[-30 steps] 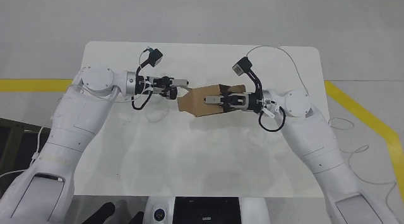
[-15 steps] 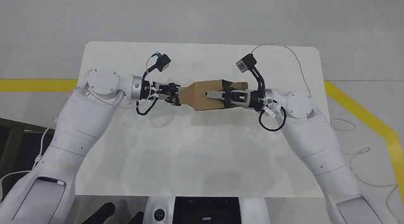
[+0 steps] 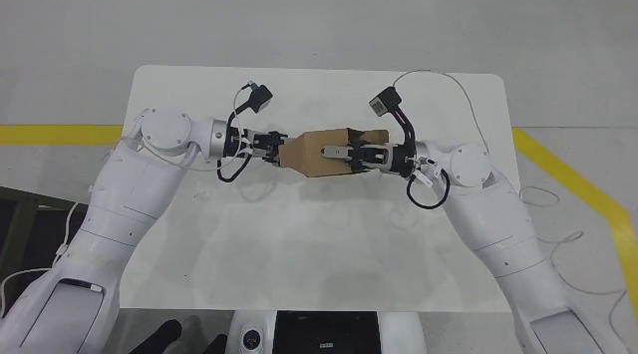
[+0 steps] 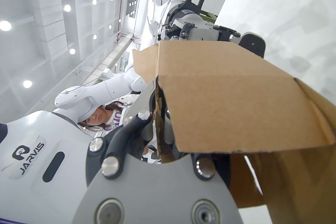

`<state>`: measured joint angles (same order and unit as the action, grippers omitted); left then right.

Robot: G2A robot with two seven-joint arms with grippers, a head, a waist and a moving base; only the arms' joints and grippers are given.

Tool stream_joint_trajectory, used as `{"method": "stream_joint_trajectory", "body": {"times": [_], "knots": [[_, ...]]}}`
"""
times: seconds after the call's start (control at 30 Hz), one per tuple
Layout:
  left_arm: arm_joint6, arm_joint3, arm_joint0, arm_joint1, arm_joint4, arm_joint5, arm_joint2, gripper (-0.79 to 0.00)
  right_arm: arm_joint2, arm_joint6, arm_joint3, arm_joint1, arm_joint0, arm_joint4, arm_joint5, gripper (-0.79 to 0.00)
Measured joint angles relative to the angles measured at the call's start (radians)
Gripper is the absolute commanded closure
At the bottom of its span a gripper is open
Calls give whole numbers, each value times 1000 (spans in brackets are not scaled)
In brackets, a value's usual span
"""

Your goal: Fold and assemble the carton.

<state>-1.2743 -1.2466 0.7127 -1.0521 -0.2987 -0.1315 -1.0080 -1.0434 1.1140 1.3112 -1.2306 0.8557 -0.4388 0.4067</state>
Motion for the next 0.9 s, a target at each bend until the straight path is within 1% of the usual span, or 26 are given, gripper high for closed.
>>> {"method": "stream_joint_trajectory", "body": {"times": [0.13,0.23,0.43,0.67,0.73,0.9], "knots": [[-1,6,0,1,-2,-1,-6,-785,-16,-21,-12,3,-1,14,8,0],[1,17,1,4,-6,-4,-17,-785,-39,-54,-16,9,4,52,9,0],[-5,22,10,12,-22,-6,-47,-785,-71,-128,0,23,24,170,-38,0],[-1,-35,42,26,-34,-12,-91,-785,-65,-178,23,28,36,269,-110,0],[13,-52,46,30,4,-10,-93,-785,-61,-181,27,28,36,276,-118,0],[58,-89,51,33,107,38,-75,-785,-55,-182,46,28,35,283,-126,0]]}}
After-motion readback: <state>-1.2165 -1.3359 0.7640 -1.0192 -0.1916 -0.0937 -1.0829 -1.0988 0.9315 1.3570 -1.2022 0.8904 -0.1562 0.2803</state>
